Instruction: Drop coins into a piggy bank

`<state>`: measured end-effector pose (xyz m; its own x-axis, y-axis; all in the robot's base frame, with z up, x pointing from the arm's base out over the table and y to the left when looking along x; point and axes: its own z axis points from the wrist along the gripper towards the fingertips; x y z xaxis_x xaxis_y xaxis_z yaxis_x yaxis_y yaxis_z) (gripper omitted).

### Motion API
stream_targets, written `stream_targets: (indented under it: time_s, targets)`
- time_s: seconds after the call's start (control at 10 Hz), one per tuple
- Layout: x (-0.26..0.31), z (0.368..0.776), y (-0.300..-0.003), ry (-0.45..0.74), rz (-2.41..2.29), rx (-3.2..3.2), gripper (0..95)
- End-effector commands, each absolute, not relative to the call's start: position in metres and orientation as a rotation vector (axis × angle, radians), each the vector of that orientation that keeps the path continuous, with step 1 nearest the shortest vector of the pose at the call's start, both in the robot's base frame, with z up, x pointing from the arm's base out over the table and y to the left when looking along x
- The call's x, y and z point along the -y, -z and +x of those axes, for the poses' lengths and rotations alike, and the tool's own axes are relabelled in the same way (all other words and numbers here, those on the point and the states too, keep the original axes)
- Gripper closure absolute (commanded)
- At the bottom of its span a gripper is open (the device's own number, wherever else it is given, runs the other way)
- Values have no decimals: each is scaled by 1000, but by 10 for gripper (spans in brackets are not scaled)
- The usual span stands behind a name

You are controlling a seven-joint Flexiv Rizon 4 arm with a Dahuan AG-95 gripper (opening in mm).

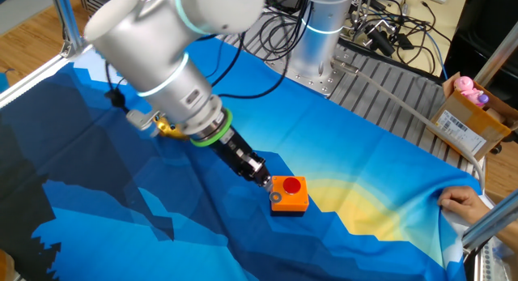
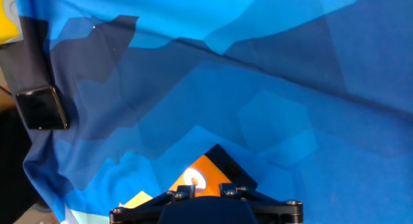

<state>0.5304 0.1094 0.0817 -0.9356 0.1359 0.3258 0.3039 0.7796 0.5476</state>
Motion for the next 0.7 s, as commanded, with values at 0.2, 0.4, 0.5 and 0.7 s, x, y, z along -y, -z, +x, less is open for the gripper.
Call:
stream_targets:
  time_s: [0.2,0.4,0.5,0.7]
  targets:
    - [-109,529,-82,937,-338,2689,760]
    - [-109,529,-82,971,-305,2684,760]
    - [-109,529,-82,964,-302,2685,760]
    - [-109,529,-82,945,-297,2690,760]
